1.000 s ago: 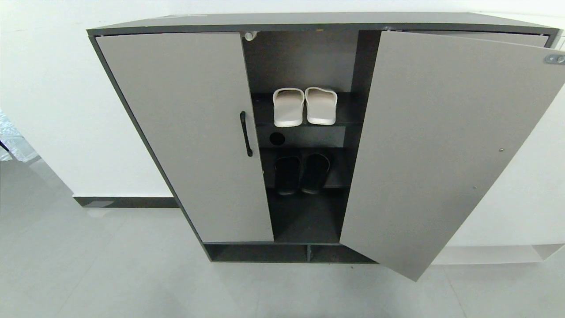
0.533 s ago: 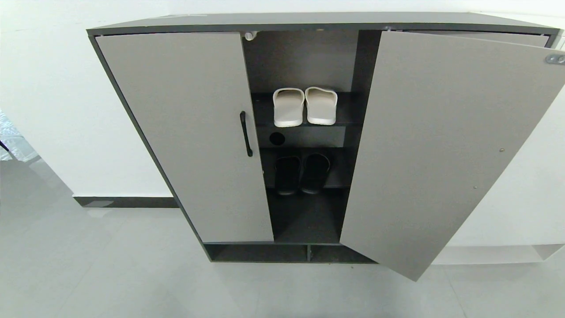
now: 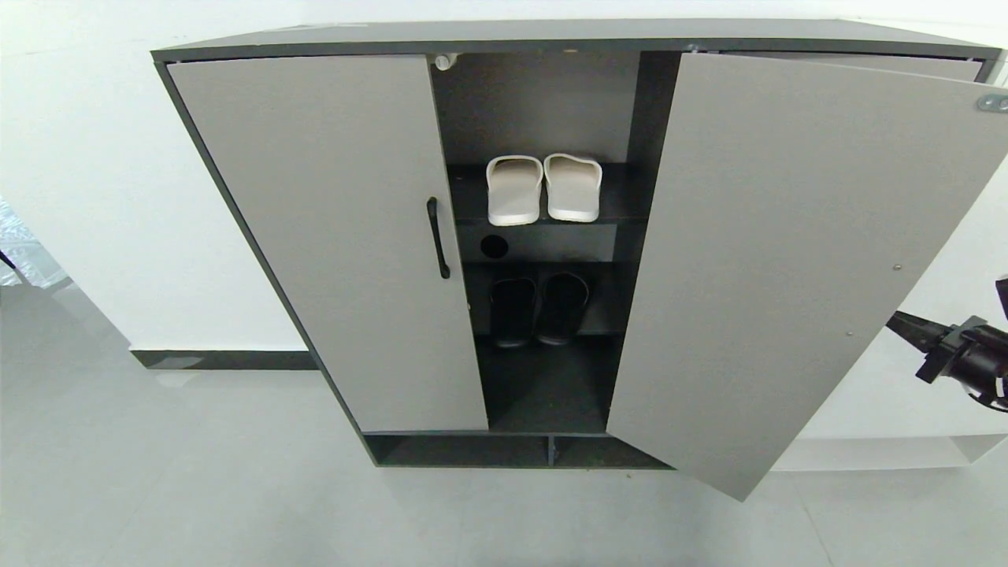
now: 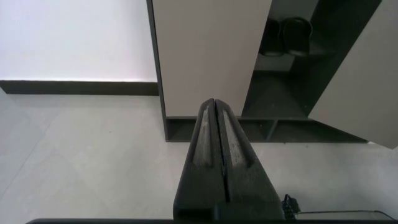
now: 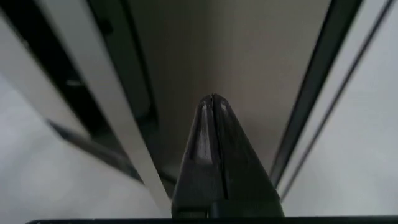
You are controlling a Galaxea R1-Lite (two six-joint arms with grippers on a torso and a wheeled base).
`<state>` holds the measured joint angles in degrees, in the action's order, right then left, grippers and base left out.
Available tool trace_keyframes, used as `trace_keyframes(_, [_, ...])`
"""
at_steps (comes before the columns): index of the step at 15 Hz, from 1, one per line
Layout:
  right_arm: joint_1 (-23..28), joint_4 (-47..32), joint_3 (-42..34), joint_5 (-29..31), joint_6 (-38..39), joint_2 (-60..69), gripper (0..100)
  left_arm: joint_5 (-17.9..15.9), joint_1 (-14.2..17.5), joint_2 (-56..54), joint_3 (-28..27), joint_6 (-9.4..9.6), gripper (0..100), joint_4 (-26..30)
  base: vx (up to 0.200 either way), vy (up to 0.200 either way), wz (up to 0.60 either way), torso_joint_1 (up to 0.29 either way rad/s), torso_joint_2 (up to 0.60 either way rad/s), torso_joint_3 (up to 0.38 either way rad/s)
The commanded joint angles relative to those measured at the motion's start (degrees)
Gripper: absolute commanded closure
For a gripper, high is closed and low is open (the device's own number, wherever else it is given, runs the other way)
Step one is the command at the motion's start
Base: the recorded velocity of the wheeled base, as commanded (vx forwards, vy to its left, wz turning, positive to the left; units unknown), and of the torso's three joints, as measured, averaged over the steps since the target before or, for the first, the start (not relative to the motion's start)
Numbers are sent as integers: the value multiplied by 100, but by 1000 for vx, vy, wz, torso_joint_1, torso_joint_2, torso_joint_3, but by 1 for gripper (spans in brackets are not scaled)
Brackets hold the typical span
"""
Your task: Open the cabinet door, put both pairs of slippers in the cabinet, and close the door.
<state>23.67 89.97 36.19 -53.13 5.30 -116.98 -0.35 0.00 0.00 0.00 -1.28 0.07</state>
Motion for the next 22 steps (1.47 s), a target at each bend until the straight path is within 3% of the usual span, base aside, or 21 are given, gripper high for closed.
trace_keyframes(1, [-179,3,257,-31,23,-642,100,0,0,9,0,-4,100,-7,0,0,0,0,0,0])
trace_keyframes(5, [-583,3,406,13,296,-712,100,0,0,9,0,-4,100,1,0,0,0,0,0,0])
trace_keyframes(8, [-583,3,-227,-172,278,-361,100,0,0,9,0,-4,100,1,0,0,0,0,0,0])
trace_keyframes(13, [-320,3,-1993,-2492,67,747,100,0,0,9,0,-4,100,1,0,0,0,0,0,0])
trace_keyframes(14, [-355,3,-2169,-2712,-29,835,100,0,0,9,0,-4,100,-7,0,0,0,0,0,0])
trace_keyframes(15, [-777,3,-2653,-2879,-381,1046,100,0,0,9,0,-4,100,1,0,0,0,0,0,0])
trace_keyframes(16, [-1137,3,-2899,-2861,-539,1125,100,0,-9,9,0,-4,100,1,0,0,0,0,0,0])
trace_keyframes(18, [-1269,3,-2538,-2439,-478,835,100,0,0,9,0,-4,100,-7,0,0,0,0,0,0])
trace_keyframes(20, [-1445,3,-2354,-1490,-478,562,100,0,0,9,0,-4,100,1,0,0,0,0,0,0])
trace_keyframes(22, [-2227,3,-2565,-295,-478,554,100,0,0,9,0,-4,100,1,0,0,0,0,0,0])
